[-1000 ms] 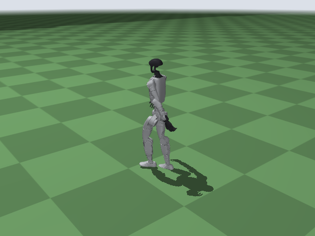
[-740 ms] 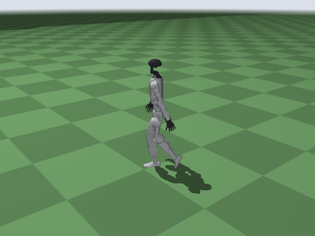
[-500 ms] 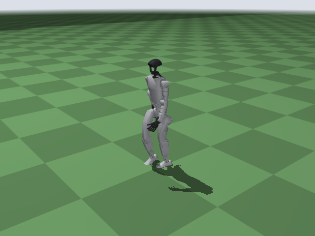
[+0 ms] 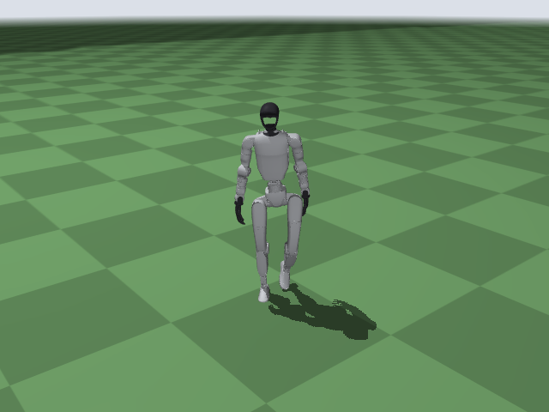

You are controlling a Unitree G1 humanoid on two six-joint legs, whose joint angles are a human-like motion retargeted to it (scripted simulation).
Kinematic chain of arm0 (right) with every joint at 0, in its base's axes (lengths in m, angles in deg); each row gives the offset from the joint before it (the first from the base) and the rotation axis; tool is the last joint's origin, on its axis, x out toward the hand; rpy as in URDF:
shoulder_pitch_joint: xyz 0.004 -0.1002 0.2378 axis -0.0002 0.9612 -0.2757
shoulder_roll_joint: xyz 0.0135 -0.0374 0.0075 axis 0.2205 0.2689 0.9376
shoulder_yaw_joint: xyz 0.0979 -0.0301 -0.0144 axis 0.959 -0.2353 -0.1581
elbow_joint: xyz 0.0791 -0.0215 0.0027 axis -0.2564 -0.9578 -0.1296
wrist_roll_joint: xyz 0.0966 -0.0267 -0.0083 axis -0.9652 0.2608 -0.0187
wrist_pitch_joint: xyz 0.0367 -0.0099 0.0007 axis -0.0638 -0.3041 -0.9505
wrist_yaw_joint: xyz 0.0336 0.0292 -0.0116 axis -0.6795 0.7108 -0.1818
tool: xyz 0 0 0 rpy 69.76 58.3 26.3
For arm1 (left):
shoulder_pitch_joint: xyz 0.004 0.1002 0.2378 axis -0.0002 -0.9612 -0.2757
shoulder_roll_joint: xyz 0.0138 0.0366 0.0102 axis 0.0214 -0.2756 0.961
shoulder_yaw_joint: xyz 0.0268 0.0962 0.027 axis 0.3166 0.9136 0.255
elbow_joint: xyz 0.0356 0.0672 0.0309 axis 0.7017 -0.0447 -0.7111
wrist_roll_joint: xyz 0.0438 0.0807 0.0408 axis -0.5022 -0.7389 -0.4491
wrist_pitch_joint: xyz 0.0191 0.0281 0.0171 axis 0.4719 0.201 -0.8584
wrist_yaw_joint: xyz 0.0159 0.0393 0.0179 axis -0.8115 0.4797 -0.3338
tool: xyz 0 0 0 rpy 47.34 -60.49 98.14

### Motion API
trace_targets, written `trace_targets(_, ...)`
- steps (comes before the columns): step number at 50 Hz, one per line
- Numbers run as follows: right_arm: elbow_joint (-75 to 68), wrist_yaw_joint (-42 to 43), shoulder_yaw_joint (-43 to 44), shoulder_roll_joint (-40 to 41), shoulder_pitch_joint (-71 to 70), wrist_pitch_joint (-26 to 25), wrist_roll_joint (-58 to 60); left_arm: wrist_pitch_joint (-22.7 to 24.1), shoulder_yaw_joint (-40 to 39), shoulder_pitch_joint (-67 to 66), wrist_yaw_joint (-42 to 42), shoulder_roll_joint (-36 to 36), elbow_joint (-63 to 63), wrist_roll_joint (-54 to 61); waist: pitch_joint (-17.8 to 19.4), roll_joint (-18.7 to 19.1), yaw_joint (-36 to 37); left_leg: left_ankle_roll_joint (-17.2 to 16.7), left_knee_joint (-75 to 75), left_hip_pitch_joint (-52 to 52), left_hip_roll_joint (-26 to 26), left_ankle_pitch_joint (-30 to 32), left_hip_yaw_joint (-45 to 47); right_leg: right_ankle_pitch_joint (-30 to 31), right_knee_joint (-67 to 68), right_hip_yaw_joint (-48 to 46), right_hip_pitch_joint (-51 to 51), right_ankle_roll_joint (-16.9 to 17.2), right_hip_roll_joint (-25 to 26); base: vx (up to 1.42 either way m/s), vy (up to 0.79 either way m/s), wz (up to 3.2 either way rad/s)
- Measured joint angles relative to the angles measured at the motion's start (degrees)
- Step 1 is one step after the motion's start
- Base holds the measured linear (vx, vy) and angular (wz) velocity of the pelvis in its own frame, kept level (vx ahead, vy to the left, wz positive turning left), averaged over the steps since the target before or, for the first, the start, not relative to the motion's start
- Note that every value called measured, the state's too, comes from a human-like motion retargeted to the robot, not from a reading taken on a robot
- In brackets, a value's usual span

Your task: Walk run

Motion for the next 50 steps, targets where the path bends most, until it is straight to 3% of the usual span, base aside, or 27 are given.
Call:
trace_targets(4, 8.4, 2.2, -1.4, -1.0, -1.6, 0.8, -0.9, -0.3, -1.7, -3.7, -3.2, 2.6, -2.1, -4.0, 0.5, -0.4, 4.7, 7.6, -6.5, -9.4, 5.3, -8.2, 5.0, -3.1, -1.6, -6.9, 4.0, 0.5, 1.2, 0.53, -0.07, 1.36)
trace_targets(7, 12.2, 3.3, -0.2, -2.0, -3.5, 0.7, -0.9, -1.6, -2.9, -5.2, -6.8, 4.3, -5.8, -2.8, 1.0, -0.2, 7.1, 13.6, -17.3, -13.7, 8.6, -10.8, 10.5, -5.4, -2.4, -11.3, 7.1, 1.3, 3.0, 0.76, 0.00, 1.21)
trace_targets(10, 14.5, 3.1, 0.3, -2.7, -5.1, 0.9, -1.9, -3.6, -5.5, -6.3, -7.6, 4.3, -8.0, 1.4, 1.1, 0.3, 7.4, 16.0, -27.3, -15.4, 9.8, -14.4, 18.2, -5.7, -3.4, -15.3, 9.9, 2.0, 5.3, 0.66, 0.00, 1.14)
trace_targets(13, 15.5, 3.7, -0.3, -2.7, -5.8, 2.2, -3.7, -2.8, -6.7, -6.9, -3.3, 3.3, -8.0, 6.4, 0.9, -1.0, 7.5, 20.4, -27.5, -18.3, 8.9, -13.8, 17.7, -2.7, -3.3, -17.2, 11.7, 3.9, 5.1, 0.91, 0.04, 0.66)
trace_targets(15, 15.5, 4.3, -1.0, -2.2, -5.6, 3.4, -4.6, -1.1, -7.5, -6.4, -1.6, 2.3, -8.0, 8.0, 1.5, -2.9, 9.1, 19.3, -23.9, -18.9, 7.8, -14.5, 13.7, 1.5, -1.9, -16.0, 13.1, 5.5, 3.6, 1.25, 0.14, -0.17)
trace_targets(17, 15.1, 4.1, -1.4, -1.3, -4.1, 4.1, -4.8, 0.6, -7.3, -5.2, -1.7, 1.1, -7.6, 8.0, 1.3, -4.9, 9.8, 20.8, -22.3, -15.9, 8.5, -19.9, 18.4, 10.1, 0.9, -15.7, 13.5, 5.9, 1.5, 1.15, 0.14, -0.01)
trace_targets(20, 14.4, 2.7, -3.2, 1.0, -0.6, 4.9, -5.0, 2.5, -6.4, -2.4, -2.8, -0.3, -4.9, 7.4, 0.5, -2.5, 8.6, 21.5, -22.4, -11.4, 8.5, -26.9, 13.4, 27.6, 10.0, -17.2, 12.5, -0.1, 1.3, 1.19, 0.13, 0.42)
trace_targets(22, 13.2, 1.3, -4.0, 1.3, 1.9, 6.1, -4.6, 3.5, -4.0, 0.9, -4.7, -1.4, -1.5, 7.0, 1.4, 1.9, 4.8, 20.8, -24.2, -6.3, 8.5, -28.8, 8.0, 33.3, 22.9, -16.8, 7.8, -9.1, 5.0, 1.38, 0.21, 1.79)
trace_targets(23, 12.7, 0.8, -3.9, 1.4, 3.1, 6.5, -3.9, 4.0, -2.4, 2.9, -5.7, -2.0, 0.8, 6.9, 2.0, 3.2, 2.6, 20.4, -26.0, -3.8, 7.5, -28.9, 5.5, 33.7, 27.7, -13.3, 4.5, -9.6, 8.4, 1.18, 0.10, 2.33)
trace_targets(25, 12.2, 0.6, -3.3, 1.9, 5.8, 6.8, -2.4, 4.9, 0.8, 6.9, -6.5, -2.8, 6.8, 7.1, 2.6, 5.5, -1.0, 19.6, -29.7, 0.5, 7.2, -28.4, 2.0, 26.6, 34.8, -8.7, -1.9, -5.4, 13.2, 1.18, -0.03, 2.21)
trace_targets(27, 12.4, 2.4, -2.4, 2.7, 9.6, 7.5, -1.8, 7.7, 3.1, 10.7, -6.0, -3.5, 14.0, 7.2, 3.1, 6.8, -2.0, 18.7, -34.5, 5.2, 7.1, -26.9, -0.2, 20.2, 37.3, -7.2, -8.2, -3.8, 13.5, 1.02, -0.09, 1.57)
trace_targets(30, 15.8, 5.8, -1.8, 3.4, 16.4, 10.0, -3.8, 12.9, 8.8, 16.0, -4.5, -4.1, 25.7, 11.3, 4.1, 8.1, -3.6, 17.9, -41.3, 12.1, 6.1, -24.4, -2.2, 11.3, 36.2, -10.2, -17.7, -6.0, 10.0, 0.88, -0.11, 1.52)
trace_targets(32, 21.3, 6.9, -2.9, 3.2, 21.9, 12.7, -7.0, 15.0, 13.4, 17.8, -2.8, -3.0, 35.4, 16.7, 4.6, 8.8, -6.1, 17.7, -43.3, 15.2, 5.1, -23.7, -3.3, 8.3, 32.9, -15.5, -23.5, -6.9, 4.3, 1.23, -0.25, 1.64)
trace_targets(35, 31.6, 8.9, -2.9, 3.8, 29.4, 18.5, -10.7, 17.1, 17.7, 17.9, 0.8, -0.9, 50.0, 23.4, 4.9, 9.0, -10.2, 16.0, -45.2, 20.3, 4.4, -20.8, -3.7, 6.0, 22.5, -13.4, -31.0, -2.7, 3.8, 1.29, -0.42, 1.38)
trace_targets(38, 40.9, 12.2, -2.6, 5.2, 31.8, 24.1, -15.6, 19.2, 19.1, 14.7, 5.6, -0.6, 61.1, 29.9, 5.0, 8.3, -12.7, 10.8, -45.2, 25.9, 4.2, -13.3, -4.7, 4.5, 11.4, -8.4, -33.6, 4.0, 3.4, 1.34, -0.47, 0.67)
trace_targets(39, 43.6, 13.4, -2.8, 5.7, 31.8, 25.8, -17.3, 20.0, 19.8, 12.8, 6.2, -0.8, 63.7, 32.2, 4.8, 8.1, -13.0, 8.6, -44.0, 27.3, 4.3, -8.8, -5.1, 4.2, 9.6, -8.8, -33.2, 4.0, 3.3, 1.25, -0.34, 0.01)
trace_targets(40, 46.2, 14.5, -3.2, 6.1, 31.5, 27.4, -19.0, 21.0, 20.7, 10.8, 6.4, -1.1, 65.9, 34.5, 4.7, 8.1, -13.3, 6.2, -42.5, 28.6, 4.4, -3.7, -5.7, 4.2, 8.4, -10.1, -32.6, 3.0, 3.2, 1.44, -0.38, 0.18)
trace_targets(42, 50.5, 16.7, -3.9, 7.2, 30.0, 29.6, -21.3, 22.8, 22.2, 6.6, 7.0, -2.0, 67.8, 36.9, 3.7, 8.1, -13.6, -1.0, -36.3, 29.3, 3.3, 9.2, -9.4, 8.3, 9.4, -13.0, -29.7, -6.7, 3.1, 1.52, -0.39, -0.17)
trace_targets(43, 52.6, 17.6, -4.9, 7.6, 29.0, 30.2, -21.8, 23.5, 22.1, 4.3, 7.9, -2.3, 68.0, 37.4, 2.6, 7.3, -11.8, -3.8, -31.4, 28.0, 0.5, 15.8, -9.0, 7.1, 11.4, -14.4, -28.4, -10.9, 2.5, 1.66, -0.52, -1.00)
trace_targets(45, 55.7, 19.9, -9.0, 8.5, 26.2, 30.7, -23.1, 25.2, 19.5, -1.4, 11.4, -2.5, 67.1, 35.2, 3.4, 6.9, -10.5, -4.7, -10.3, 21.4, 2.1, 21.0, -6.0, -0.6, 18.8, 6.0, -26.8, -10.9, 13.1, 1.80, -0.70, -0.93)
trace_targets(47, 56.6, 19.2, -10.2, 9.0, 19.5, 30.6, -24.7, 26.6, 19.9, -4.9, 11.8, -3.1, 64.6, 32.7, 4.0, 4.6, -8.4, -4.2, 3.1, 14.0, -0.3, 16.1, -9.4, -1.7, 19.3, -5.4, -21.9, -12.0, 5.1, 1.44, -0.56, -0.41)
trace_targets(50, 60.6, 13.2, -15.6, 6.8, 12.6, 30.4, -29.8, 27.4, 18.6, -9.3, 15.8, -5.6, 63.4, 37.0, 2.9, 1.3, -4.1, 1.1, 9.7, 3.4, 1.8, 5.0, -3.3, -4.4, 16.7, 0.1, -14.8, -12.4, 6.9, 1.22, -0.27, -1.22)
